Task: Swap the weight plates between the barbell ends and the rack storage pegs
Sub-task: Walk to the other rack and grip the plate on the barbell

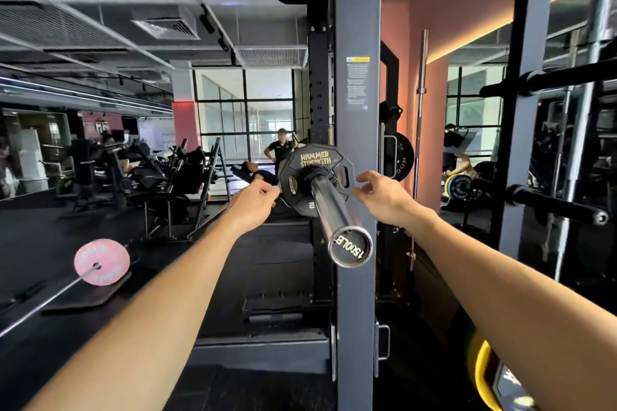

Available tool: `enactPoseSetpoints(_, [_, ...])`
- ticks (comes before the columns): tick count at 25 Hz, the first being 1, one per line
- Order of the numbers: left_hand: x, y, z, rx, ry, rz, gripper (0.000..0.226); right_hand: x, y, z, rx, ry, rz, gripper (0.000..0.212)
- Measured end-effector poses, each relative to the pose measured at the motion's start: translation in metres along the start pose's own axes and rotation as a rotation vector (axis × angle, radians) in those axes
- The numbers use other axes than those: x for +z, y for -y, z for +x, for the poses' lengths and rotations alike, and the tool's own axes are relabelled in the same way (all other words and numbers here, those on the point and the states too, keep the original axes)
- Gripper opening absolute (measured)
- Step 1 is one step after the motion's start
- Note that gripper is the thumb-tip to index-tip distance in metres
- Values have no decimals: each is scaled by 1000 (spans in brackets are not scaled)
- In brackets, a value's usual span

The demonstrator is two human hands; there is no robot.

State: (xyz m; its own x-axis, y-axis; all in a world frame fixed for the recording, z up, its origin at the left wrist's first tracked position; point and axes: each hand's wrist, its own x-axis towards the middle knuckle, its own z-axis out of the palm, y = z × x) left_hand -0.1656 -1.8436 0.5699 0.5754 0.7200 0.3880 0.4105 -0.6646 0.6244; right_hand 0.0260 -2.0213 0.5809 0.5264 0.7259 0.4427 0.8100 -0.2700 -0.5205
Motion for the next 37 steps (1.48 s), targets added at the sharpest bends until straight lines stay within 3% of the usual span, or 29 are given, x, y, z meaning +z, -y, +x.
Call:
enactPoseSetpoints(8, [39,-3,73,-16,19,-13,32,27,-7,87,-67,36,-1,41])
enactPoseSetpoints(14, [60,-7,103,-22,96,-181,41,50,1,114,-142,9,-103,33])
enactPoseSetpoints(21, [74,-11,118,-24,85,-260,32,57,-7,112,-76,-64,-60,31])
enactPoseSetpoints(25, [74,-11,119,-3,80,-379,28,60,-17,110,-8,-31,-9,29])
enactPoseSetpoints(29, [73,-11,122,64,45,-337,16,60,-24,113,34,-15,12,27])
enactPoseSetpoints(32, [76,-15,126,27,74,-355,17,59,-23,121,109,-39,54,43])
enactPoseSetpoints(37, [80,-27,134,-35,115,-274,53,57,-17,137,302,21,69,81])
